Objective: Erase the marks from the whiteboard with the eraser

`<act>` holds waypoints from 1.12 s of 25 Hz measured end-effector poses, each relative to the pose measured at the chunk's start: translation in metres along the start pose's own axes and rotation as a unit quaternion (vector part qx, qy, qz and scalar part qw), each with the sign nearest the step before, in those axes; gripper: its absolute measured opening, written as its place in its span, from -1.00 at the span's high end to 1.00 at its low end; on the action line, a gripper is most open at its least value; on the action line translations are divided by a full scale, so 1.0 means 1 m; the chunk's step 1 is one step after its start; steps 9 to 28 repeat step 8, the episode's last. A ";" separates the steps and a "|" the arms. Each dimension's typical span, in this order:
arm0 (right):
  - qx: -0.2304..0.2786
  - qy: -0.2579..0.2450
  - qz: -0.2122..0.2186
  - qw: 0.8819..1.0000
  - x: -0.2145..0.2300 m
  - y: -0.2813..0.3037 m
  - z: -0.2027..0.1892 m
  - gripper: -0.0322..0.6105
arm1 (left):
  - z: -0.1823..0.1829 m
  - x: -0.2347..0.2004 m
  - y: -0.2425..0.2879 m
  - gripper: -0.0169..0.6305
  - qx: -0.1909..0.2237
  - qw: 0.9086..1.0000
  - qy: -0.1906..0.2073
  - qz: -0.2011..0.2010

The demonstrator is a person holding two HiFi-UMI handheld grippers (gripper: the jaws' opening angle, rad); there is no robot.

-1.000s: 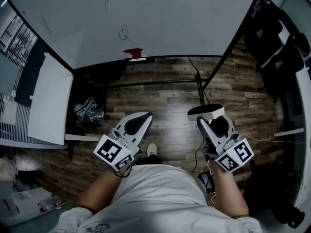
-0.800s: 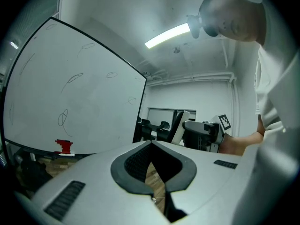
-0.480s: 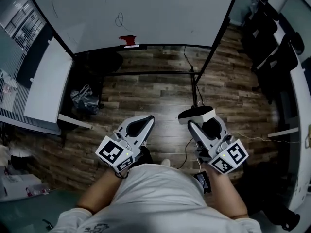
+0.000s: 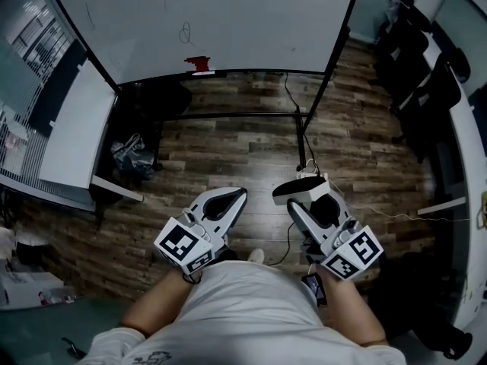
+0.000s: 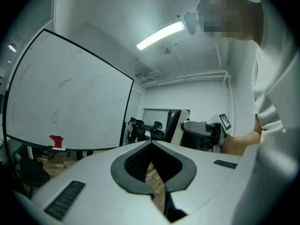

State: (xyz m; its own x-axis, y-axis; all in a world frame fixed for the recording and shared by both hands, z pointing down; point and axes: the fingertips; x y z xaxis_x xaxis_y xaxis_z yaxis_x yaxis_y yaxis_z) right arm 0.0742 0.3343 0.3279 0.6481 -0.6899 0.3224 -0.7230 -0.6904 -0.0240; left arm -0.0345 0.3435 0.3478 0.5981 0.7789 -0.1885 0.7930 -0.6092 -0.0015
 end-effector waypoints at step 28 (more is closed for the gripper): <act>0.000 0.000 0.000 1.000 -0.008 -0.016 -0.003 0.15 | 0.001 0.014 -0.006 0.93 0.003 1.000 0.004 0.006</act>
Point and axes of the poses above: the fingertips, and each gripper's own axes: y forward along the fingers, x to its right, z out of its top, and after that the axes turned 10 degrees about -z, right-handed
